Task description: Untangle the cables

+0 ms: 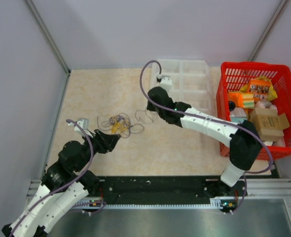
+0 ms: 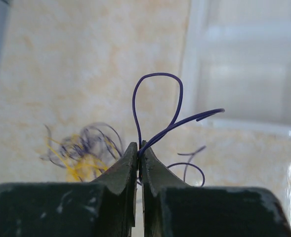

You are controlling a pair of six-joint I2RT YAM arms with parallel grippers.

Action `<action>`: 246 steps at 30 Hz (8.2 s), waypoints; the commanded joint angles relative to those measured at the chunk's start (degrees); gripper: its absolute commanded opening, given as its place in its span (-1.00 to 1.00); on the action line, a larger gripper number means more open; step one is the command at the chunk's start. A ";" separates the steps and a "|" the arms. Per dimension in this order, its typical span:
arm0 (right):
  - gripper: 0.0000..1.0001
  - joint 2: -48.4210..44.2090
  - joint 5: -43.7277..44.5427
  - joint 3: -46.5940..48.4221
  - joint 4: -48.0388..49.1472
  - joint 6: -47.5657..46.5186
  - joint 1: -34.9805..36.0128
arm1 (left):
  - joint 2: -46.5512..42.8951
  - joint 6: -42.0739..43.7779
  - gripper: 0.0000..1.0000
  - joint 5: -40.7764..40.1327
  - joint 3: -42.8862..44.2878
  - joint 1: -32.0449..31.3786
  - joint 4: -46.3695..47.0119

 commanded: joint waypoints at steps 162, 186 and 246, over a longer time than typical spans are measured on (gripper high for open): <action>-1.00 43.96 -23.48 56.56 -14.14 -53.04 -28.44 | 21.92 -5.48 0.26 12.50 6.87 0.12 7.75; 0.57 24.05 -9.58 53.16 -24.41 -44.27 -24.14 | 25.97 -1.52 0.44 20.14 11.71 21.99 3.36; 0.61 -2.42 -51.86 -8.63 28.76 -18.75 -2.51 | 36.42 -0.12 -1.00 40.00 35.07 36.68 13.90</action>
